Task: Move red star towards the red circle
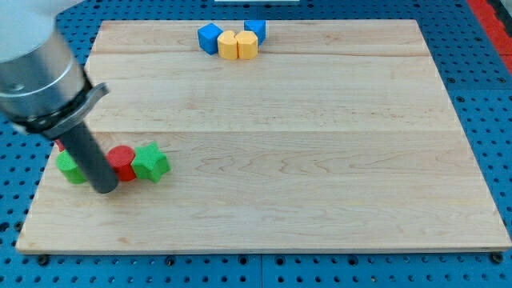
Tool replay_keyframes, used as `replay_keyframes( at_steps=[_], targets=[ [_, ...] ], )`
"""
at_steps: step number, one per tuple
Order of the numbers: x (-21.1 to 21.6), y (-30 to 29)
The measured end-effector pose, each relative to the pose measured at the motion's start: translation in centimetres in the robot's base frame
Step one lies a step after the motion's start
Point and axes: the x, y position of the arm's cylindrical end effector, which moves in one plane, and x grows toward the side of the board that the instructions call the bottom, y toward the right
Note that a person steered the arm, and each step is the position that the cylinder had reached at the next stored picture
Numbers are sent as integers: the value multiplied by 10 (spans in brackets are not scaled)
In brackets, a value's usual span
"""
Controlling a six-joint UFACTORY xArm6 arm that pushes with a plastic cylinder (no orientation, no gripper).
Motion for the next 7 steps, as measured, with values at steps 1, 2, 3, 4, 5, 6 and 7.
replay_keyframes(
  at_steps=[1,2,3,4,5,6,7],
  targets=[
    [-19,33],
    [-40,50],
    [7,44],
    [23,-36],
    [23,-116],
    [5,-118],
    [-22,-91]
  ],
)
